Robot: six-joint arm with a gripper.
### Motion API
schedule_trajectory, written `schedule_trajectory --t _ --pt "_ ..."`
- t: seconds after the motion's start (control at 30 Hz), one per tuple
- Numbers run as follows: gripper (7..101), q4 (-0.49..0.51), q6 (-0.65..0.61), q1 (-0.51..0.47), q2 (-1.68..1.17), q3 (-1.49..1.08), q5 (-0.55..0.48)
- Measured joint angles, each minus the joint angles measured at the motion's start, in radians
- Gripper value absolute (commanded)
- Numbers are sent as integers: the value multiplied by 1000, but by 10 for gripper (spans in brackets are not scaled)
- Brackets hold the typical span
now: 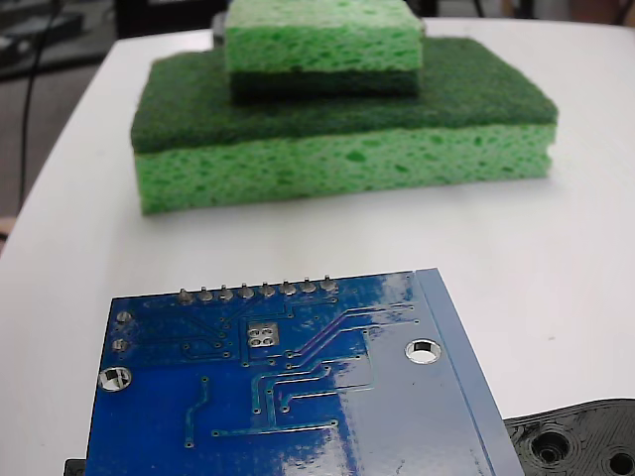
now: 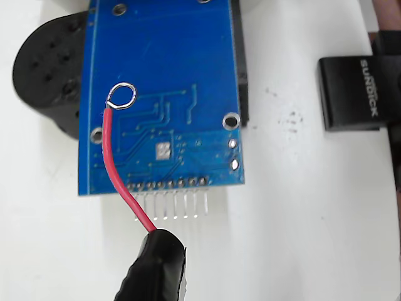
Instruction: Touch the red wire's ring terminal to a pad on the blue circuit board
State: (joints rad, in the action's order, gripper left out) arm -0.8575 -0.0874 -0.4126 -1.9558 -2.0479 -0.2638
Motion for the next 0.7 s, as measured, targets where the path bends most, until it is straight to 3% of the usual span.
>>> schedule_trajectory --t 0.33,0.7 --pt "1003 17 -67 -5 176 71 -29" --pt "1003 2 -60 14 199 71 -6"
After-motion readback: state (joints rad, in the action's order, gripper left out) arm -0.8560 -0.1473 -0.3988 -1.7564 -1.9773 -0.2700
